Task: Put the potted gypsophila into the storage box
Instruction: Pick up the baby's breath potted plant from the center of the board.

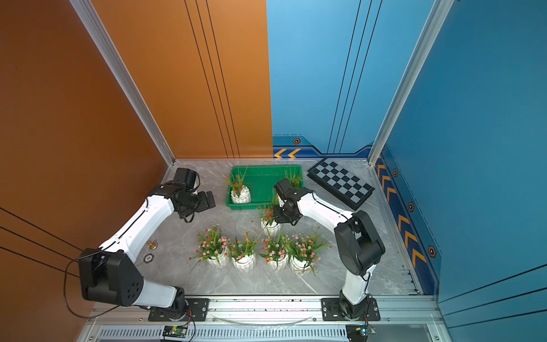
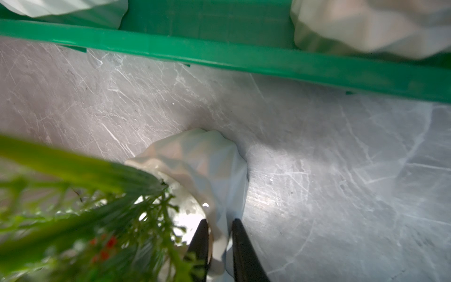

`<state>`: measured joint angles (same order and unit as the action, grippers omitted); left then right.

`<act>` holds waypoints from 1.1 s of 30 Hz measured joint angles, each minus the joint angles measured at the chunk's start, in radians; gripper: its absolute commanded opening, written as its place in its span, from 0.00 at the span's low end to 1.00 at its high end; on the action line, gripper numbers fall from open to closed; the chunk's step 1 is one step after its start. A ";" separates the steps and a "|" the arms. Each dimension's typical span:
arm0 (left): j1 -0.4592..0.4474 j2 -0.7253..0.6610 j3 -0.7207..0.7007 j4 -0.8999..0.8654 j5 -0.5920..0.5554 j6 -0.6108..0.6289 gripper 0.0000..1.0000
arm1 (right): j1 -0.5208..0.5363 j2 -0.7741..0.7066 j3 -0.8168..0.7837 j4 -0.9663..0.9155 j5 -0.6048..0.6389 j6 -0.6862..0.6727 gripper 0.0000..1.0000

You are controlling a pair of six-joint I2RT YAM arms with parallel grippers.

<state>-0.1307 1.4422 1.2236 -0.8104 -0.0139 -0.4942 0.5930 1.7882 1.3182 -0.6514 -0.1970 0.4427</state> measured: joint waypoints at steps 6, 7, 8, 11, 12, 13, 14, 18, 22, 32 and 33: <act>0.006 0.000 -0.008 0.000 0.002 0.000 0.98 | 0.002 0.000 0.010 -0.002 0.004 0.000 0.11; 0.008 0.000 -0.010 0.000 0.003 0.001 0.98 | 0.002 0.000 0.010 -0.002 0.005 0.000 0.11; 0.009 0.000 -0.013 0.000 0.003 0.003 0.98 | 0.002 0.000 0.010 -0.003 0.006 0.000 0.11; 0.012 0.000 -0.013 0.000 0.004 0.004 0.98 | 0.003 0.000 0.011 -0.003 0.008 0.000 0.11; 0.013 0.000 -0.013 0.000 0.004 0.004 0.98 | 0.003 0.000 0.011 -0.003 0.007 0.000 0.11; 0.013 0.000 -0.013 0.000 0.004 0.005 0.98 | 0.003 0.000 0.012 -0.004 0.008 0.000 0.10; 0.013 0.000 -0.013 0.000 0.004 0.006 0.98 | 0.003 0.000 0.013 -0.005 0.007 0.000 0.10; 0.014 0.000 -0.013 0.000 0.004 0.007 0.98 | 0.001 0.000 0.014 -0.010 0.007 0.000 0.10; 0.019 0.000 -0.014 0.000 0.005 0.007 0.98 | -0.011 0.000 0.014 -0.011 -0.005 0.000 0.10; 0.021 0.000 -0.014 0.000 0.007 0.007 0.98 | -0.044 -0.002 0.040 -0.037 -0.012 0.000 0.10; 0.021 0.000 -0.014 0.000 0.007 0.007 0.98 | -0.045 -0.003 0.044 -0.039 -0.012 0.000 0.10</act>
<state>-0.1101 1.4422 1.2095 -0.8104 -0.0071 -0.4870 0.5484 1.7847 1.3621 -0.6903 -0.2092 0.4427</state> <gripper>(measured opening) 0.984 0.109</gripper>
